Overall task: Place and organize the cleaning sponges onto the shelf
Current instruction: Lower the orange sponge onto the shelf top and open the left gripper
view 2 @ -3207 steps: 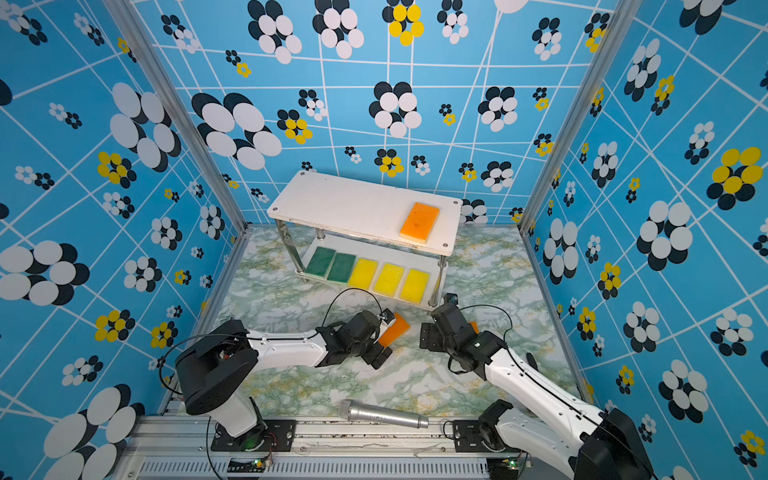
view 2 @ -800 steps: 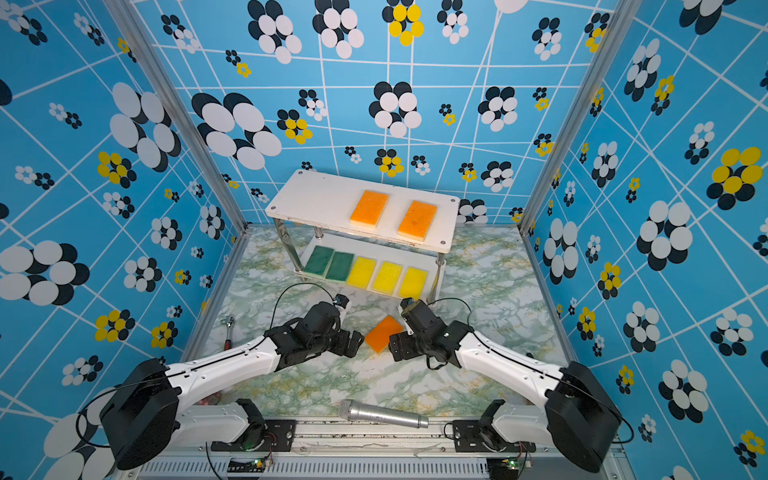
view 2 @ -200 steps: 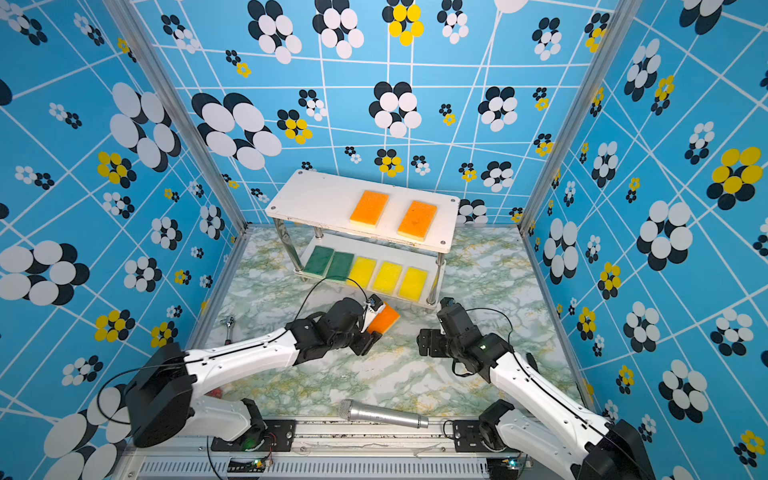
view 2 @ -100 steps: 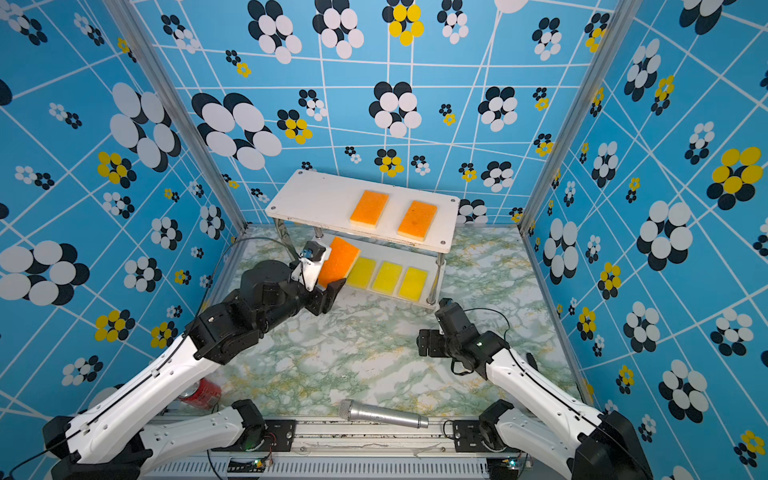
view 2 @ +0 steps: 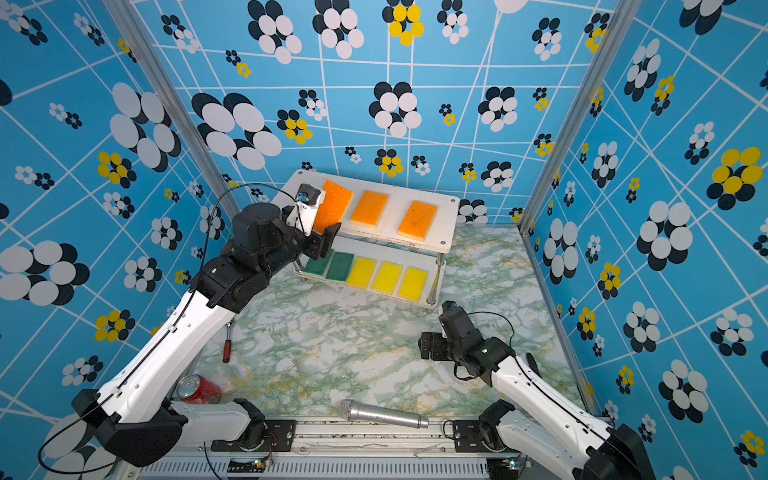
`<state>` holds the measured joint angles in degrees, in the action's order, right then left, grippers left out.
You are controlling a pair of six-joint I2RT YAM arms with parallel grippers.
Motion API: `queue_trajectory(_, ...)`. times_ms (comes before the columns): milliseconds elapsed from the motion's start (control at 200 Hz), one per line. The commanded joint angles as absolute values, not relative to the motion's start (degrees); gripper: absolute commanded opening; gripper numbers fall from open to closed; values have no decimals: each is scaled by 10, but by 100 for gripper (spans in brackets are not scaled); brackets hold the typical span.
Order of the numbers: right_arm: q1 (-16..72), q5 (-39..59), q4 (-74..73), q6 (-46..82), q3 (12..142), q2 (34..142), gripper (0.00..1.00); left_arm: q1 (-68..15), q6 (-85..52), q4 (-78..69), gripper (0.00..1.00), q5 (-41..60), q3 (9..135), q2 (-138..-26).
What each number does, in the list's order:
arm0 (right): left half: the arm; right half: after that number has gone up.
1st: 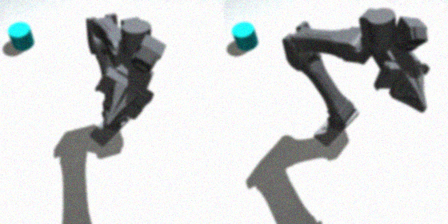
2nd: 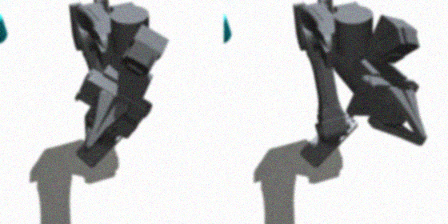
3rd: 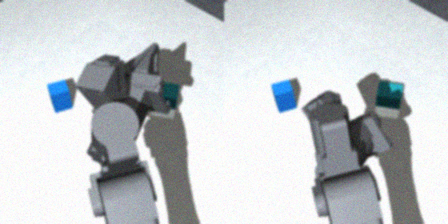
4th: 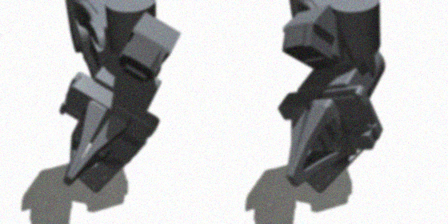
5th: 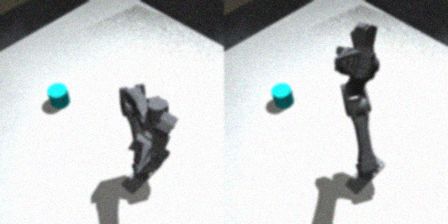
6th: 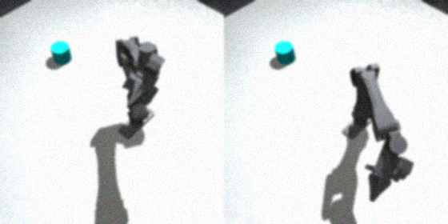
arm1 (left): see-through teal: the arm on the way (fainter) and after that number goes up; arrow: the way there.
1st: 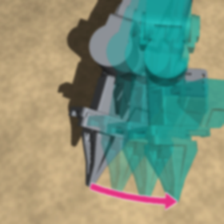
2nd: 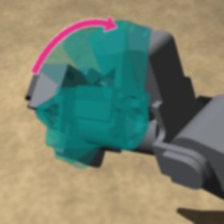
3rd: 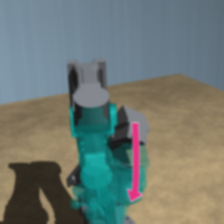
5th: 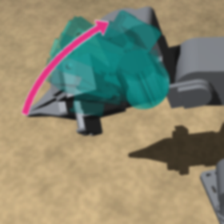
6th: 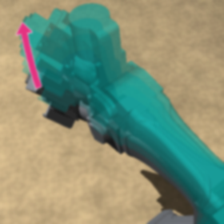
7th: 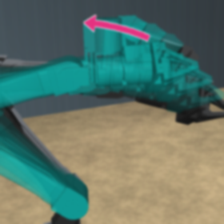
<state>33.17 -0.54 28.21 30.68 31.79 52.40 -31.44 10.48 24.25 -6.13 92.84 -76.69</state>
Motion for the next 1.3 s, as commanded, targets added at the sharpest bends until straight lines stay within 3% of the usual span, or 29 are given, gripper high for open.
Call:
queue_trajectory(0,327,-13,306,313,309,500,93,-279,114,227,75,-3,973,-797)
queue_trajectory(270,327,-21,312,319,307,490,93,-219,100,240,75,34,1032,-880)
queue_trajectory(845,327,-26,319,322,308,485,93,-210,65,179,73,18,952,-906)
queue_trajectory(1294,327,-24,317,319,310,490,93,-226,44,136,71,-96,907,-891)
